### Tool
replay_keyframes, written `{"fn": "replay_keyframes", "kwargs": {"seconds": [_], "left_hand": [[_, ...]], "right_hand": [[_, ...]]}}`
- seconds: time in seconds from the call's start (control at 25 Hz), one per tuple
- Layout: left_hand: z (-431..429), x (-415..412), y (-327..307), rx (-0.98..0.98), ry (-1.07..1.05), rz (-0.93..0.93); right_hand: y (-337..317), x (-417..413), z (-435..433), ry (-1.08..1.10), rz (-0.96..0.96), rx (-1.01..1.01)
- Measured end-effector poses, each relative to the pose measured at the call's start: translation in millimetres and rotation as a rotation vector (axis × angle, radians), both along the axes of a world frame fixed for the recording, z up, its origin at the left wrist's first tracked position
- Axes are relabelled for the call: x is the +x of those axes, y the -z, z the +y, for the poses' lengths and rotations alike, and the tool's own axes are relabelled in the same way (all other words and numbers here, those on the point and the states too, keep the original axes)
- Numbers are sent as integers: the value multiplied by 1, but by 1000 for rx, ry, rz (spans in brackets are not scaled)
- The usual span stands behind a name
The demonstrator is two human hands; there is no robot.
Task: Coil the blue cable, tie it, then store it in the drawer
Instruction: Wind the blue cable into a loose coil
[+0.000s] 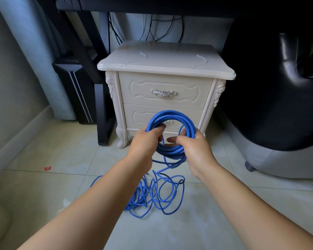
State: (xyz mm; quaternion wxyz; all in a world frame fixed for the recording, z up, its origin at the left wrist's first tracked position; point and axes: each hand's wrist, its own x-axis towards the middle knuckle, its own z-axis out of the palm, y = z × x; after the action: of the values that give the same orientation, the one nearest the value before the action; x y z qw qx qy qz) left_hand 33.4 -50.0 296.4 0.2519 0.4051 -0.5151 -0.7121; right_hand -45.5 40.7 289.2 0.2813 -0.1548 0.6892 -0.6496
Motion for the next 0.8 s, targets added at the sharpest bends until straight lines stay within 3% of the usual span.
{"fn": "replay_keyframes", "kwargs": {"seconds": [0.08,0.16,0.32,0.4,0.56,0.8], "left_hand": [[-3,4,-5,-102,114,-42],[-7,8,-9,-197,216,1],[-1,13,-12,-845,344,-151],[2,12,-10,-980,392,-236],[-3,8,-8,-918,366,-265],[-7,5,-15,-417,98,-90]], "right_hand": [[-8,-7,4,-8,117,23],[-16,-10,8,-57,363,147],[-21,-8,11,-271,795,458],[-22,-4,11,-330,890,516],[-24,-6,10,-291,768,454],[-26,-14,16,-294,209,208]]}}
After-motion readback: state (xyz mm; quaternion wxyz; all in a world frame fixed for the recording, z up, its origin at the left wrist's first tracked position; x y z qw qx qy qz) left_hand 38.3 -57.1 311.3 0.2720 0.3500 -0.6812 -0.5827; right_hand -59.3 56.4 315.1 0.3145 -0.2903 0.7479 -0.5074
